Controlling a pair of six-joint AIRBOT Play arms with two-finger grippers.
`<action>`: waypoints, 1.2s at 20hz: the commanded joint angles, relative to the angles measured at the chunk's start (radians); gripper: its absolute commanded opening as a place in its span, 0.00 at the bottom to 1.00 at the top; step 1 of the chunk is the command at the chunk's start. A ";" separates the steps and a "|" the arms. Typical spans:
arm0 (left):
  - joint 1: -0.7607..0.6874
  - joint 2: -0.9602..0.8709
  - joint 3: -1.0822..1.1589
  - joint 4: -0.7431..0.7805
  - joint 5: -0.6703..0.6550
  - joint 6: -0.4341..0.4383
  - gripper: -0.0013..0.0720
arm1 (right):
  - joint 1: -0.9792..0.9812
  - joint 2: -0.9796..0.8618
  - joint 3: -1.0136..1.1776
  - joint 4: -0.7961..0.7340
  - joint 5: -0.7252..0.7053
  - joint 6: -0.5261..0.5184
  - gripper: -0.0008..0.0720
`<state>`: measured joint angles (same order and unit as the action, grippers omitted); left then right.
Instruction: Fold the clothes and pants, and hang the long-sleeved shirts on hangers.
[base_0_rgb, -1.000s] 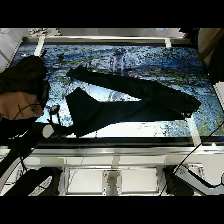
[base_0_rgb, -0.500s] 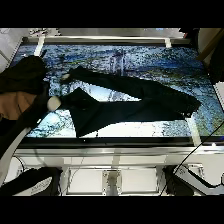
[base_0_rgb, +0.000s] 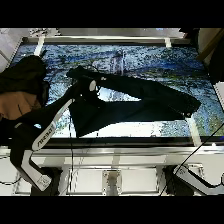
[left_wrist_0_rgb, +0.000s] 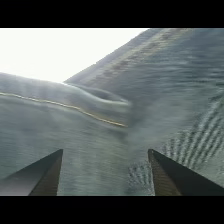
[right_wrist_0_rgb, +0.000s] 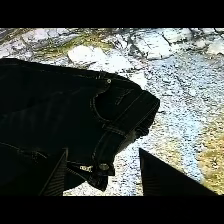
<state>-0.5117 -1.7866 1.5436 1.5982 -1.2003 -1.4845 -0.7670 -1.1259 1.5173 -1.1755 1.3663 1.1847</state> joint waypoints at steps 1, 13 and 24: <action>-0.027 -0.059 0.042 0.212 -0.021 -0.022 0.81 | 0.001 -0.008 0.000 0.001 -0.014 0.000 0.68; -0.009 0.019 0.058 0.268 0.003 -0.073 0.04 | 0.001 -0.017 -0.001 -0.011 0.001 0.000 0.68; 0.171 0.297 -0.023 -0.290 0.030 0.126 0.67 | 0.001 -0.017 -0.229 -0.041 0.023 -0.049 0.68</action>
<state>-0.3325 -1.4937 1.5349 1.5837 -1.2419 -1.5204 -0.7670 -1.1431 1.3571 -1.2354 1.3968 1.1419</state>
